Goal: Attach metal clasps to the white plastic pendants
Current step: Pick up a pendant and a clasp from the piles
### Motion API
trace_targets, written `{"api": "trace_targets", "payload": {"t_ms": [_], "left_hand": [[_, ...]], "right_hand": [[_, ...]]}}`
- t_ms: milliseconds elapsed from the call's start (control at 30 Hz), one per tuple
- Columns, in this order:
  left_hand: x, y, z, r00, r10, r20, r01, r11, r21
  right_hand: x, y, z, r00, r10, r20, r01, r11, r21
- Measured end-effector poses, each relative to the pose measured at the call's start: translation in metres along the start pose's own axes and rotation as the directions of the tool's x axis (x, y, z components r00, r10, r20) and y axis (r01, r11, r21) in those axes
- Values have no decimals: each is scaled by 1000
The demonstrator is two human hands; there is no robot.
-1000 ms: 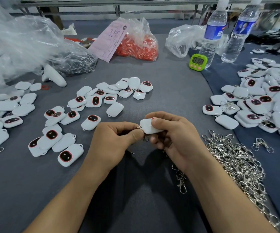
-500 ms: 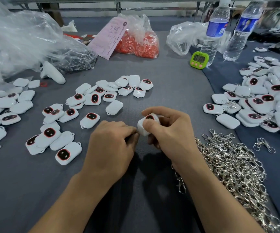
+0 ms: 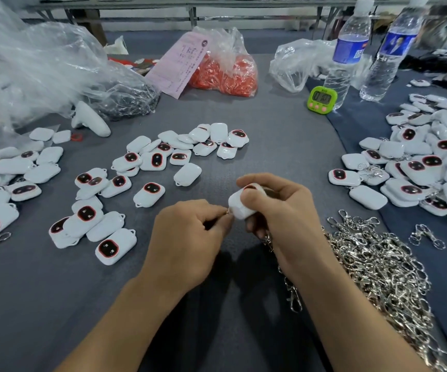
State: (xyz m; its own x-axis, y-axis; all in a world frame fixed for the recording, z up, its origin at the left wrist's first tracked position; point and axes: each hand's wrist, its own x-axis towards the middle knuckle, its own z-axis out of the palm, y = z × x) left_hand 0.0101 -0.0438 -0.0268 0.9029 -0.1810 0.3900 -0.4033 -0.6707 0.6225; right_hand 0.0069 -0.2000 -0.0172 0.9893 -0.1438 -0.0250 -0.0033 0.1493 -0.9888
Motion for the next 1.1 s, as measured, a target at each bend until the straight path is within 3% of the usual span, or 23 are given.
{"api": "trace_targets", "payload": {"t_ms": [67, 133, 200, 267, 333, 400, 500, 600, 667, 733, 767, 833, 900, 967, 1033, 1100], "left_hand": [[-2, 1, 1, 984, 180, 3, -174, 947, 269], [-2, -2, 2, 967, 253, -29, -230, 917, 326], [-2, -3, 3, 984, 165, -74, -146, 967, 209], [0, -1, 3, 997, -42, -61, 36, 995, -89], [3, 3, 4, 983, -177, 39, 179, 916, -360], [5, 5, 4, 971, -210, 115, 239, 850, -470], [5, 6, 1, 970, -207, 130, 245, 839, -486], [2, 2, -1, 990, -134, 31, 137, 955, -262], [-1, 0, 0, 1000, -2, 2, 2, 999, 49], [-3, 0, -1, 994, 112, 8, -108, 936, 335], [-3, 0, -2, 992, 129, 2, -117, 897, 426], [-2, -4, -2, 990, 133, -35, -100, 870, 483], [-3, -3, -2, 995, 33, -90, 0, 939, 344], [-1, 1, -1, 986, -151, -71, 152, 988, 8], [3, -1, 4, 963, -258, 83, 271, 913, -306], [6, -1, 5, 930, -294, 221, 366, 802, -472]], "right_hand": [[-4, 2, 4, 987, -161, -18, 149, 944, -296], [-7, 3, 8, 969, -246, 5, 229, 894, -385], [-6, 1, 9, 983, -181, -31, 171, 964, -206], [-1, -3, 6, 999, -25, -39, 28, 998, 64], [2, -5, 2, 993, 117, -15, -110, 968, 227], [4, -5, -1, 981, 193, 15, -189, 936, 297], [4, -5, 0, 975, 217, 49, -221, 926, 305], [2, -3, 2, 986, 162, 25, -164, 962, 216], [-4, 0, 7, 999, -32, -26, 31, 999, -35], [-13, 5, 16, 957, -289, 35, 278, 868, -412], [-17, 7, 20, 928, -359, 99, 357, 782, -511], [-17, 9, 24, 924, -368, 103, 367, 778, -510], [-9, 4, 19, 975, -222, -29, 201, 925, -322], [-1, -3, 10, 996, 23, -92, -26, 999, -36], [3, -8, 3, 979, 199, -41, -190, 969, 157], [3, -8, 0, 963, 271, 14, -265, 931, 251]]}}
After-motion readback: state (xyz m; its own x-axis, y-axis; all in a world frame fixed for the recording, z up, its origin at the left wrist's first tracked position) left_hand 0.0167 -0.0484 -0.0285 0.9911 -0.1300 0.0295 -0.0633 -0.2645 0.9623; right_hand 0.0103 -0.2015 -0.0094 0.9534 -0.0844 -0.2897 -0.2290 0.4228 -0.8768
